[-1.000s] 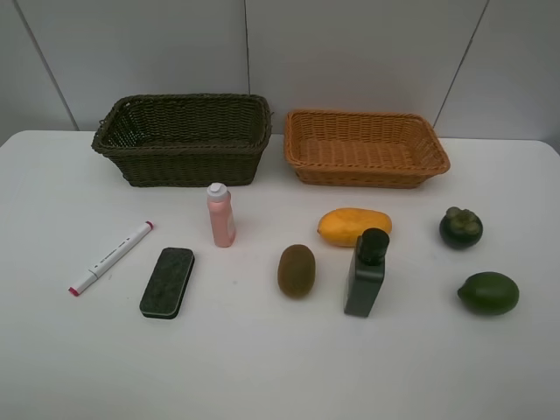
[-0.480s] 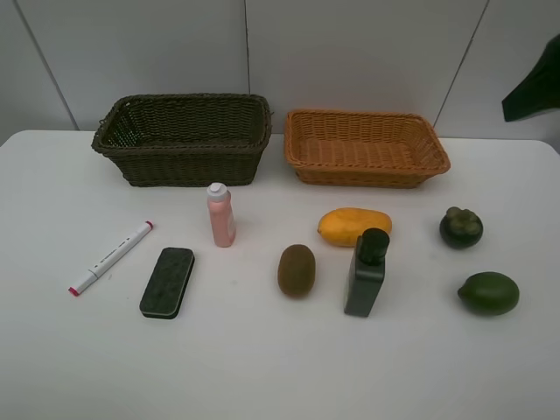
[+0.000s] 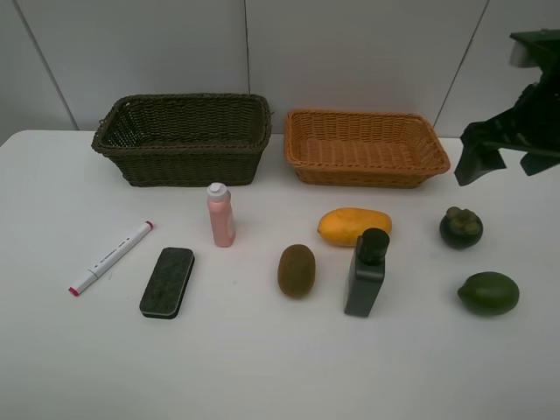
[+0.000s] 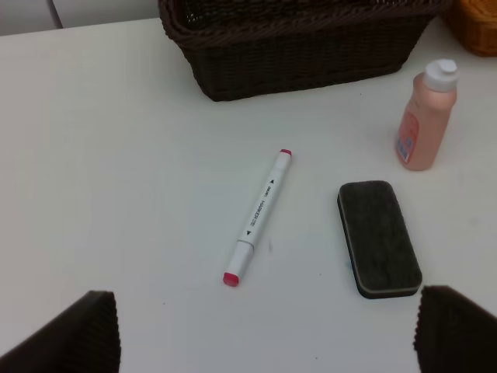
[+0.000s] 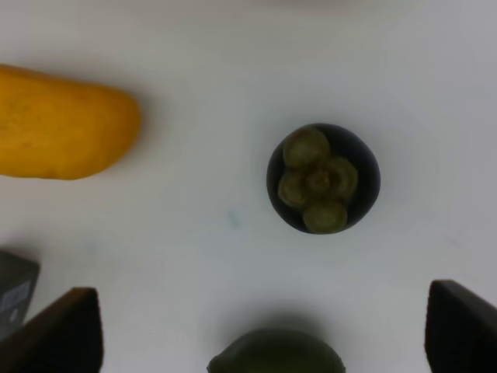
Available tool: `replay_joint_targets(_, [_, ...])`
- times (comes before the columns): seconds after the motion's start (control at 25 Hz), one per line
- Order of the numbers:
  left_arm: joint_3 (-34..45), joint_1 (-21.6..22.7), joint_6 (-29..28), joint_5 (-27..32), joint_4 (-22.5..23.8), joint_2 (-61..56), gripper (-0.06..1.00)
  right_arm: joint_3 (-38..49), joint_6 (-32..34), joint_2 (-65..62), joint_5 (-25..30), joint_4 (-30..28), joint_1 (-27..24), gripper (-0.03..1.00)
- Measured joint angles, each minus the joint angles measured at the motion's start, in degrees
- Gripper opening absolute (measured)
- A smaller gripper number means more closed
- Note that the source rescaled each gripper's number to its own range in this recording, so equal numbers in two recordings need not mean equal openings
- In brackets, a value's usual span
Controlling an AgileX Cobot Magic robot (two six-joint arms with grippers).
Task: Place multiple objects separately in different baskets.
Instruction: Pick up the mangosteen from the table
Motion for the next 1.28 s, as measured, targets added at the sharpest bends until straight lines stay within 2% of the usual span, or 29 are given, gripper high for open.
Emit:
replay_joint_targets(0.32, [0.0,0.0,0.0,0.0,0.0,0.0,1.0,-0.04,0.11,8.77,-5.52,-0.27,-0.06,1.0])
replay_joint_targets(0.76, [0.0,0.0,0.0,0.0,0.0,0.0,1.0,-0.04,0.11,14.81,-11.31,-0.45,-3.33,1.0])
replay_joint_targets(1.28, [0.0,0.0,0.0,0.05,0.0,0.0,1.0,-0.13,0.06,22.7,-15.22,-0.5,-5.34,1.0])
